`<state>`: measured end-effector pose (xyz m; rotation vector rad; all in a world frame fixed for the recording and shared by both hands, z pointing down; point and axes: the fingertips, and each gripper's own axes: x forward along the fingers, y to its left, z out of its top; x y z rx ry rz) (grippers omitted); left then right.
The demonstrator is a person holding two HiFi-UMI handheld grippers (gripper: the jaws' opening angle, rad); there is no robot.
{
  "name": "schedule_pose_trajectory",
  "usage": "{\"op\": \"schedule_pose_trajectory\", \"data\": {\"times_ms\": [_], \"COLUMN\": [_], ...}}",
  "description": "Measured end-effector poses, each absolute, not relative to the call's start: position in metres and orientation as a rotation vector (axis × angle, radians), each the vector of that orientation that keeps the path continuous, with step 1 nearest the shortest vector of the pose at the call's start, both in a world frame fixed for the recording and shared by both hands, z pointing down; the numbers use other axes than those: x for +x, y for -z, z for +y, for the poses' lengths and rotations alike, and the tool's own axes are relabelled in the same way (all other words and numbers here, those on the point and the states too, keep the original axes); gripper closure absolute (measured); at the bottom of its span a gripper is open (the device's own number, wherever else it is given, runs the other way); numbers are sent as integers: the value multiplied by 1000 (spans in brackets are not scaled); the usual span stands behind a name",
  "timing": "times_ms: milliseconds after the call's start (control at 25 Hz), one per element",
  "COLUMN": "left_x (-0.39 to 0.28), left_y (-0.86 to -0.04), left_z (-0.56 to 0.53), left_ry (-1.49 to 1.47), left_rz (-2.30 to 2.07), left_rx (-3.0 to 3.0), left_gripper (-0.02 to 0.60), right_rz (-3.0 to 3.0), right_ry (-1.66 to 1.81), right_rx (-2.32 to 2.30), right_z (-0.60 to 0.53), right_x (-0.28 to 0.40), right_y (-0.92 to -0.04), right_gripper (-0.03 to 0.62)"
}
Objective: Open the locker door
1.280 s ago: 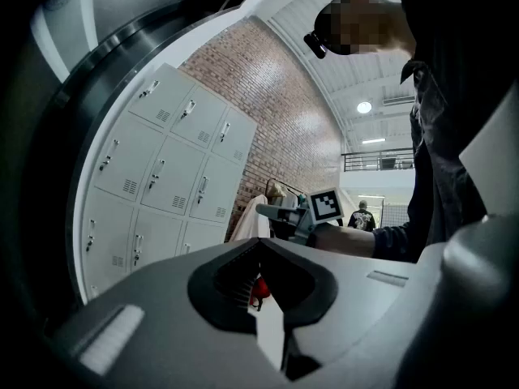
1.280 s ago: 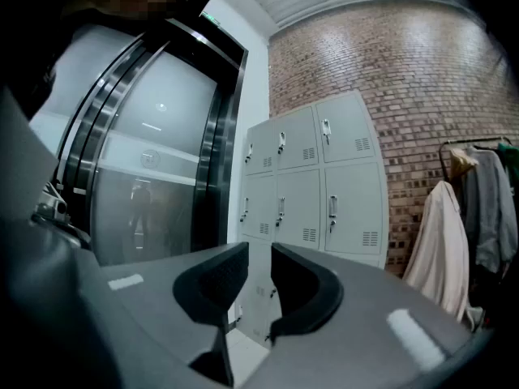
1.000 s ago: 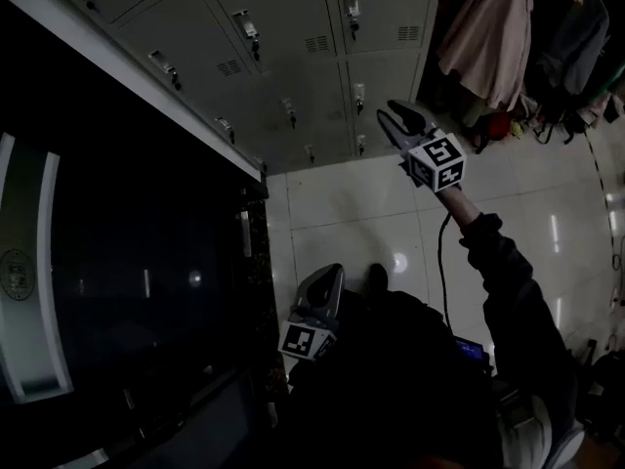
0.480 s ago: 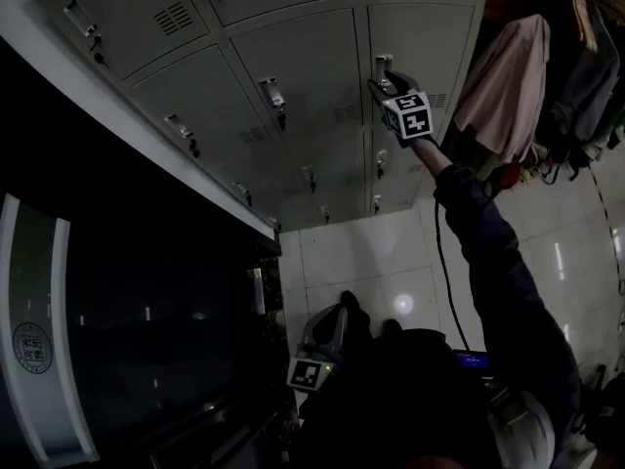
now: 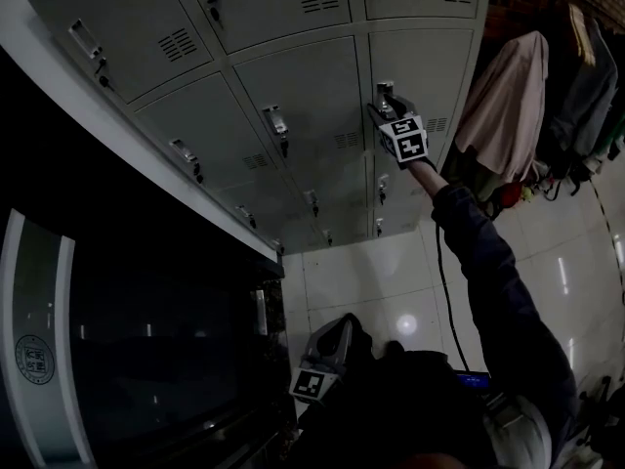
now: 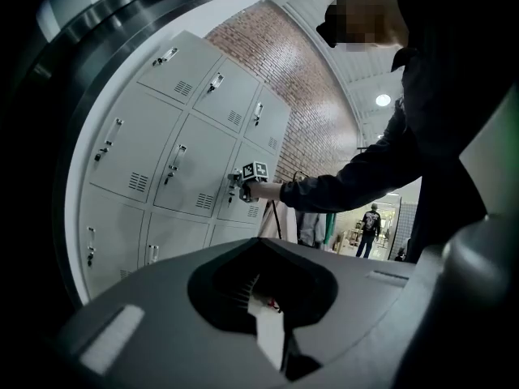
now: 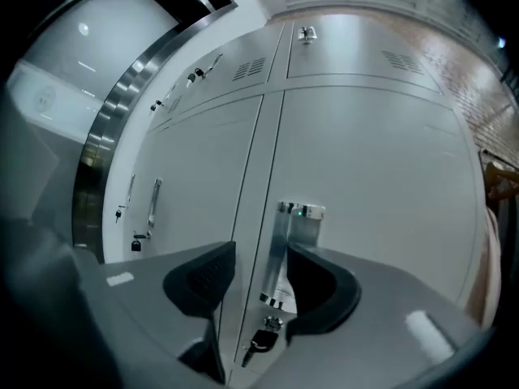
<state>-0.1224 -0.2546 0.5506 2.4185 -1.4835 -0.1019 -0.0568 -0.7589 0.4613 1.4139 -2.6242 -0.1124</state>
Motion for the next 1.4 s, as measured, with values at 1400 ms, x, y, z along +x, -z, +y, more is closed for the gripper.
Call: {"op": "schedule_pose_trajectory", "data": {"times_ms": [1400], "left_x": [-23], "left_y": [-563], "left_z": [-145], "left_ry": [47], "left_rz": [-1416], "left_rx": [2429], "left_gripper": [566], "right_rz": [-2745], "right_ry": [-75], "right_rx": [1501], "right_z": [-453], "right_x": [164], "right_y": [-523], "right_gripper": [482]}}
